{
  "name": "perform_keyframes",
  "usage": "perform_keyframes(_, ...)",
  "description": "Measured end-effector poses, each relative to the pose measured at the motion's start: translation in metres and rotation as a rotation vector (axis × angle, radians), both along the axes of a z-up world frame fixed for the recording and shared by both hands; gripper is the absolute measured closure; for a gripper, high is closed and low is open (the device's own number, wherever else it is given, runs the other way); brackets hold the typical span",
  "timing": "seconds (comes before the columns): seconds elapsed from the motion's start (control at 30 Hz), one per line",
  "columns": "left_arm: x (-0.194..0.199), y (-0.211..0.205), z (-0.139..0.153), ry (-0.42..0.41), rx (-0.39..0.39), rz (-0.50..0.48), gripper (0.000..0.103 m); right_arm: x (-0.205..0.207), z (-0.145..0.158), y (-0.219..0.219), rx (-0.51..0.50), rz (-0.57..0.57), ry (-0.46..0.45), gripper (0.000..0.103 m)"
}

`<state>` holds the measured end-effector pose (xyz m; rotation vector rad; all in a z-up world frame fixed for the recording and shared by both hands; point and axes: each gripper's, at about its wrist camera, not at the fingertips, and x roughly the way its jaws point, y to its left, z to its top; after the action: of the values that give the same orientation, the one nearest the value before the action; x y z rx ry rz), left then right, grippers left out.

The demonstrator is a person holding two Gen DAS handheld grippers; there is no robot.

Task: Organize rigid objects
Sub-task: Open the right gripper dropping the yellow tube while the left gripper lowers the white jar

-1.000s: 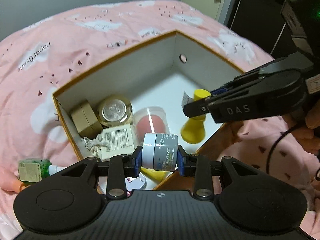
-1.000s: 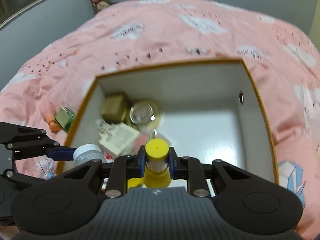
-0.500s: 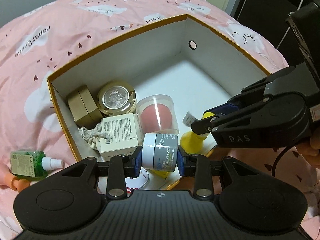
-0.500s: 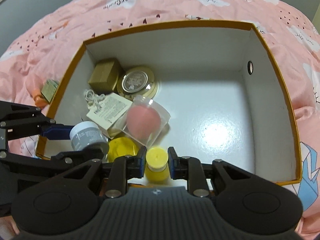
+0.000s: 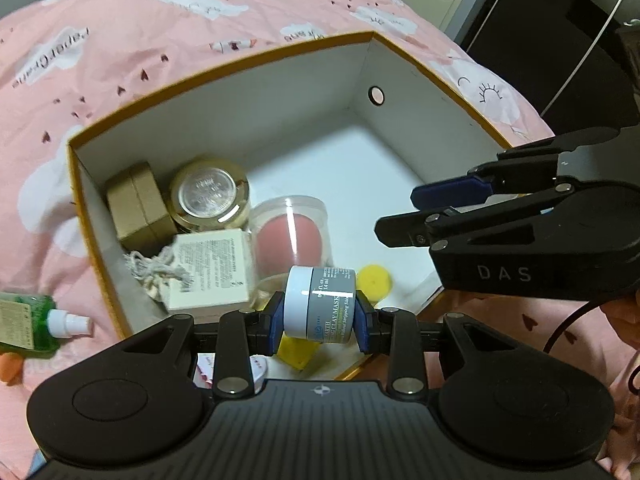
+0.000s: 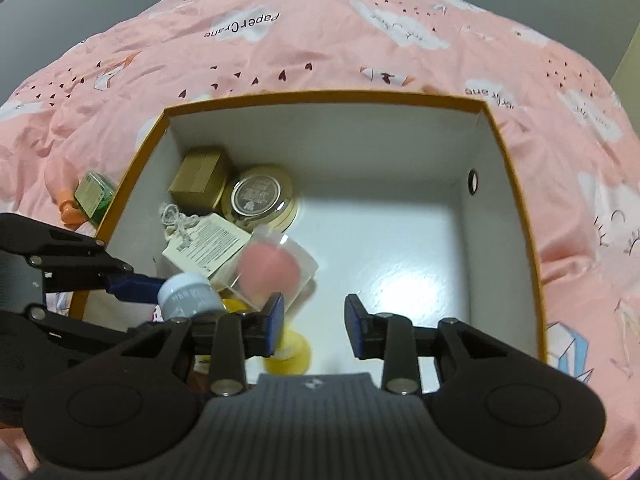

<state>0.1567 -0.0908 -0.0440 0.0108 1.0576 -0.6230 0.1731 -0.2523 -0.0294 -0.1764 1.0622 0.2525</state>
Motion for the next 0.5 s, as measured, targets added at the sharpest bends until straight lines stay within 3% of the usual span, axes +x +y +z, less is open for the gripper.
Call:
perform_keyframes(0.37,0.0091,0.0053,-0.0064,0.069,-0.045,0.034,0.061,0.0021,-0.0066,-0.0013,0.007,-0.003,0.01,0.065)
perform_keyframes(0.43,0.0079,0.0062,-0.0047,0.062,-0.048,0.036,0.045,0.0026,-0.0069,-0.0011,0.011,-0.005,0.008,0.064)
perform_keyframes(0.5,0.0068,0.0077,-0.0025,0.054,-0.06,0.04,0.042,0.0036,-0.0073,-0.0013,0.012,-0.007,0.005,0.064)
